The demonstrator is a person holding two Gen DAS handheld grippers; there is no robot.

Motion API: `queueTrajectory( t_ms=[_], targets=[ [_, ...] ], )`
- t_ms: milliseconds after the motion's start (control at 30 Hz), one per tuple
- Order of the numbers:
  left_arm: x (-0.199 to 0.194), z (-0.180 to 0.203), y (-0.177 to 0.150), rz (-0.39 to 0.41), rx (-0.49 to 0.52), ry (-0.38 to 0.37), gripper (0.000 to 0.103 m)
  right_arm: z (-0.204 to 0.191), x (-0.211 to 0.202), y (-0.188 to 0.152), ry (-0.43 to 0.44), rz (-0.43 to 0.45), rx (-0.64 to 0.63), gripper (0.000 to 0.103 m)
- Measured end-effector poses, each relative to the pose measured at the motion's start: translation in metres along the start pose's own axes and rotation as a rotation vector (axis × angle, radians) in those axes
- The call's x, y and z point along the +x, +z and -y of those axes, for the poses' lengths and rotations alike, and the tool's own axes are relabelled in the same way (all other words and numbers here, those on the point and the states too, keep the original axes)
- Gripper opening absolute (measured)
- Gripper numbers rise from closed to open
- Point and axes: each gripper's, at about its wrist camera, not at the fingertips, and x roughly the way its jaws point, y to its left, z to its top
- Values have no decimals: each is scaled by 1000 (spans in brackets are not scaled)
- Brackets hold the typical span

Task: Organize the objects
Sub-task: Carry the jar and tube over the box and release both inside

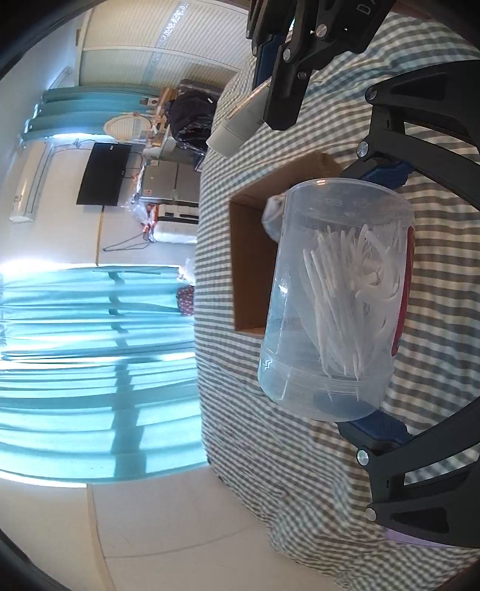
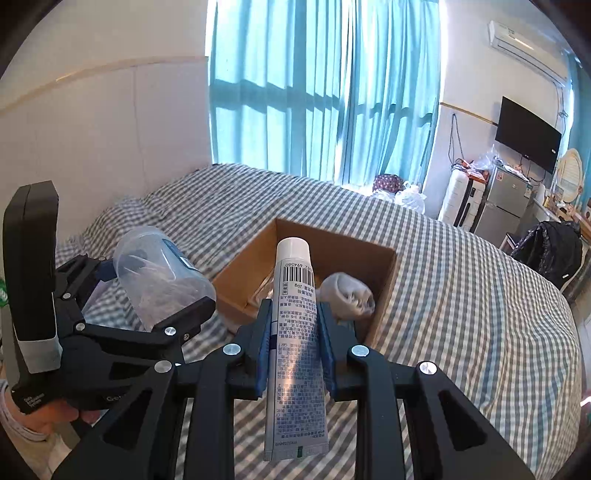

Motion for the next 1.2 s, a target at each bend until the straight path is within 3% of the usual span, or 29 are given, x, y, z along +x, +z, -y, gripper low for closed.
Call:
queueTrajectory(
  t_ms=[333, 767, 1200],
  targets=[
    [72, 2, 33, -3, 23, 12, 96, 37, 63, 39, 15, -5, 81, 22],
    [156, 7, 18, -82, 72, -19, 95, 71, 174, 47, 66, -76, 165, 22],
    [160, 6, 22, -94, 51, -62, 96, 86, 179, 44, 109, -51, 240, 29]
  ],
)
